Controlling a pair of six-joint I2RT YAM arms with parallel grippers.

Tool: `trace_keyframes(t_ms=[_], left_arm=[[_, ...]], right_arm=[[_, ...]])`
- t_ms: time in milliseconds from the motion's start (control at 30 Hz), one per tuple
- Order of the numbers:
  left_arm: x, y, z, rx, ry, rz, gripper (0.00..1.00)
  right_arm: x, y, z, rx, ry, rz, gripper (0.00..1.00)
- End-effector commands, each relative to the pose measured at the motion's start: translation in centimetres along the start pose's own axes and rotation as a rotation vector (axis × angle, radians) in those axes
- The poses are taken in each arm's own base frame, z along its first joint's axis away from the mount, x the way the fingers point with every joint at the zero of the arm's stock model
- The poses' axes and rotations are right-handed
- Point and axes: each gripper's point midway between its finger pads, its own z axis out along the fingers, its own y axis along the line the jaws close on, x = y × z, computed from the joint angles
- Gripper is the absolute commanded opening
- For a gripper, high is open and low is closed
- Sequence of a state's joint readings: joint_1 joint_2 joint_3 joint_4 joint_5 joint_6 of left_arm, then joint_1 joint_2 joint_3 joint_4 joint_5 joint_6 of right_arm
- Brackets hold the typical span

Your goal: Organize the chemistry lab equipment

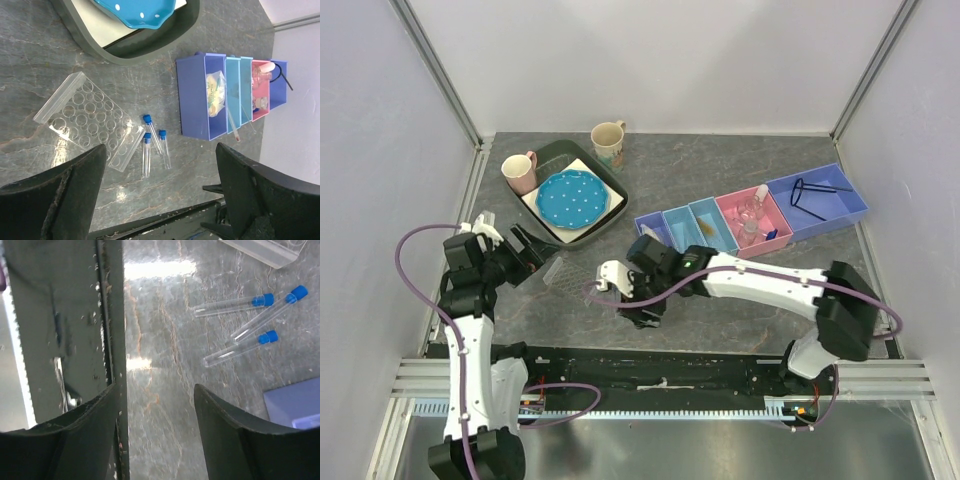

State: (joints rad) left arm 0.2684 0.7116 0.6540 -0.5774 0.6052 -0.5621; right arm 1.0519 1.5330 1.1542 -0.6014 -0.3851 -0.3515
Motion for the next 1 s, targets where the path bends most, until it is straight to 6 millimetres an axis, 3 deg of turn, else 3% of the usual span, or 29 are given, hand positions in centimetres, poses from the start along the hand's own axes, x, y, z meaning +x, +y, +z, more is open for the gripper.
trace_keyframes(t_ms=[0,100,200,233,433,967], left_arm=[[-0.4,0.6,-1.7,-0.061,-0.055,0.132,0.96],[-0.8,0.5,-2.4,-0.076,-0.099,0.156,0.96],[-1.0,0.3,-2.5,-0.069,-0.122,0.172,0.95],[-1.2,0.3,-2.5,-0.068,-0.13,0.175,0.95],[-1.2,0.1,-2.6,-0.058,-0.141,0.182,0.93],[-1.1,-0.1,-2.7,-0.048,-0.146,0.188,0.93]], right_arm=[[-3.1,-3.0,2.4,0.171,-0.048,0.229,0.69],[-1.5,-3.9,4.7,0.199,0.008,0.277,0.69],[-0.6,-5.1,5.6,0.258,0.044,0.314,0.65],[-0.5,-5.4,5.8,0.266,0.05,0.323,0.6],[0.6,-6.8,6.2,0.355,0.087,0.358,0.52],[4.1,-9.3,7.3,0.428,0.166,0.445,0.38]])
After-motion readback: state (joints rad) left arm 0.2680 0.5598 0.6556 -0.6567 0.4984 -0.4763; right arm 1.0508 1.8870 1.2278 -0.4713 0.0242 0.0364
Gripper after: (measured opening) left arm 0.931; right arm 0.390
